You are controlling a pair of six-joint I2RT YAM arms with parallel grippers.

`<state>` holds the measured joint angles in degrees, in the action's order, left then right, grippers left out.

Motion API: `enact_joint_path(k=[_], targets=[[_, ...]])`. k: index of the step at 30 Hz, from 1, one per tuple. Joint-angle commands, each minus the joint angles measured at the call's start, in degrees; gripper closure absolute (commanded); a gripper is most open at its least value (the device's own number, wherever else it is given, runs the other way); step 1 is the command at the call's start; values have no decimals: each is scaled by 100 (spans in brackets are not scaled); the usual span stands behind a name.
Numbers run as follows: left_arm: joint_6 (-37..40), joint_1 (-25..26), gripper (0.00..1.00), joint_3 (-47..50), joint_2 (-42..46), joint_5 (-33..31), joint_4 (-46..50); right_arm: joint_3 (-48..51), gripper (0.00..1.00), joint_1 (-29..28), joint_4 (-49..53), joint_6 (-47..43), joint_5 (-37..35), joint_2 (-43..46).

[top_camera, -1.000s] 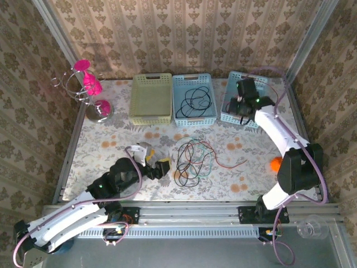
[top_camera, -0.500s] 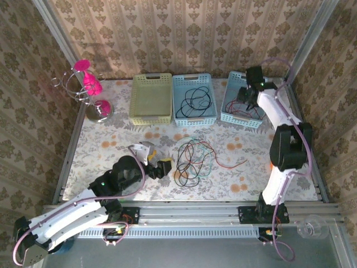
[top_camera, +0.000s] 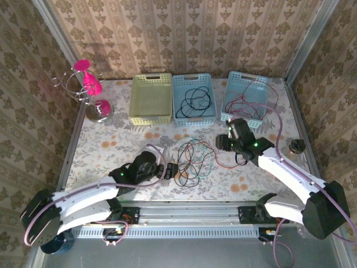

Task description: Untangle the cables

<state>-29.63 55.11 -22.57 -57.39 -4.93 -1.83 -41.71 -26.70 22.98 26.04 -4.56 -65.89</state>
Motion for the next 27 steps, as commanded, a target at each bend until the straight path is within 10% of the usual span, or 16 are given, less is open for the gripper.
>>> enact_joint_path(k=[1,15,27], targets=[[-200,48,12,-572,-615,-244,123,317,48,-72,-17,382,220,157],[-900,-35,12,-1251,-2343,-111,570,648,47,-209,-697,545,1131,-211],[-866,5,45,-1613,-3153,-90,488,621,65,-547,-1437,147,1063,-1096]])
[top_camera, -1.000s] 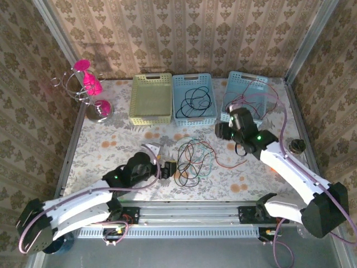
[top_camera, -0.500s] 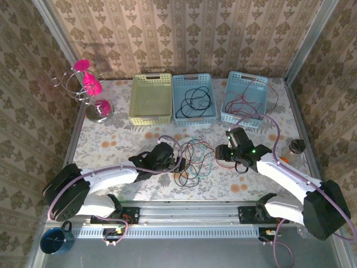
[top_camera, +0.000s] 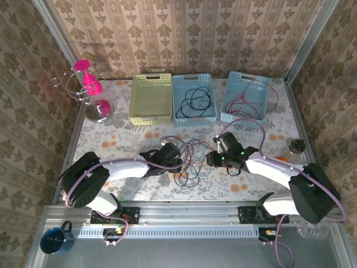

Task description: Untangle the cables

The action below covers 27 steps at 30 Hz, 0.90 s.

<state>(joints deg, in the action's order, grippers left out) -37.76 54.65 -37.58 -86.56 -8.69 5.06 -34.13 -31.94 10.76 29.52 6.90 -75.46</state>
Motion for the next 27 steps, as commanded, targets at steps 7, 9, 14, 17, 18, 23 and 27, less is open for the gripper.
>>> enact_joint_path(k=[7,9,14,17,18,23,27], targets=[[-134,38,44,75,43,168,-146,-192,89,-96,-353,-244,55,-390],[-127,43,44,99,149,135,-57,-225,98,-142,-253,-229,-8,-204],[-87,23,43,200,508,-35,91,-369,100,-322,268,-263,-372,627],[-75,-34,43,264,720,-94,158,-504,100,-451,576,-272,-646,1113],[-62,-51,43,277,782,-105,183,-526,100,-498,624,-270,-747,1262],[-54,-109,43,395,1102,-199,329,-973,100,-634,1098,-379,-1067,1837],[-66,-133,43,469,1284,-226,406,-1519,100,-722,1389,-542,-1229,2080]])
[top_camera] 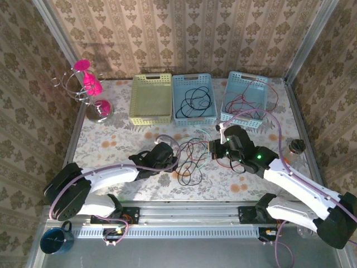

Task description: Untangle the cables

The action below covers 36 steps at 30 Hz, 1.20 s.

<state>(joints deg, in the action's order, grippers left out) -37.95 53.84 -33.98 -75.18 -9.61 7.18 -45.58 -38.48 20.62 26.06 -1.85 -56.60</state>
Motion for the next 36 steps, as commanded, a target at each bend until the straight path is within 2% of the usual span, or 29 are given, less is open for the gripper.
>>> enact_joint_path(k=[1,9,17,23,29,34,36], targets=[[-50,-67,43,123,181,-138,217,-556,100,-93,461,-265,-405,233],[-30,-76,41,76,378,-180,383,-2119,100,-271,698,-735,-567,49],[25,-109,37,23,783,-252,568,-3766,100,-459,859,-1340,-1160,-566],[189,-126,33,-235,1203,-269,950,-4970,100,-543,940,-1680,-1306,-1058],[1166,-113,18,-844,1989,25,1085,-5913,100,-647,961,-1878,-1380,-1403],[2424,35,6,-1616,2353,341,766,-6067,100,-813,962,-1946,-1404,-1555],[2900,118,4,-1824,2376,395,565,-6111,100,-846,961,-1955,-1429,-1587]])
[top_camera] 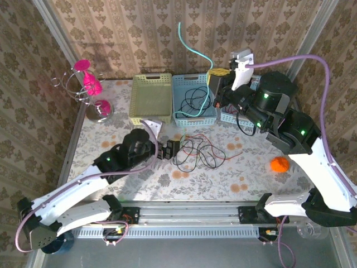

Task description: Untangle the cables

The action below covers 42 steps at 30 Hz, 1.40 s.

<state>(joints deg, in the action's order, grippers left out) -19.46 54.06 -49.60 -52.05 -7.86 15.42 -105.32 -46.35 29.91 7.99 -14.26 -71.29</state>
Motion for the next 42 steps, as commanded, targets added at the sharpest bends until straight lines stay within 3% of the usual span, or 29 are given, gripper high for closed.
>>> enact_joint_path(k=[1,9,17,22,26,30,38,40,41,42], targets=[[1266,143,2,-334,52,229,-373,-166,100,-76,32,-158,-194,-129],[2473,485,0,-525,-111,115,-1072,-74,100,-135,57,-157,-155,-56],[3922,869,1,41,-225,3,-2328,-47,100,-146,58,-81,43,-39],[4443,893,11,114,-387,108,-2701,125,100,-143,59,16,140,58],[4744,837,21,162,-613,-184,-3188,159,100,-154,59,112,282,96],[4785,613,35,25,-895,-258,-3222,260,100,-202,57,244,430,193],[4228,167,100,101,-926,-45,-3392,678,100,-217,17,282,273,422],[4098,86,100,100,-896,-39,-3348,819,100,-224,-15,320,164,464],[3993,1,100,48,-889,-15,-3266,913,95,-224,-19,350,62,496],[3864,-112,100,-19,-877,67,-3132,1028,83,-216,-28,383,-35,538]])
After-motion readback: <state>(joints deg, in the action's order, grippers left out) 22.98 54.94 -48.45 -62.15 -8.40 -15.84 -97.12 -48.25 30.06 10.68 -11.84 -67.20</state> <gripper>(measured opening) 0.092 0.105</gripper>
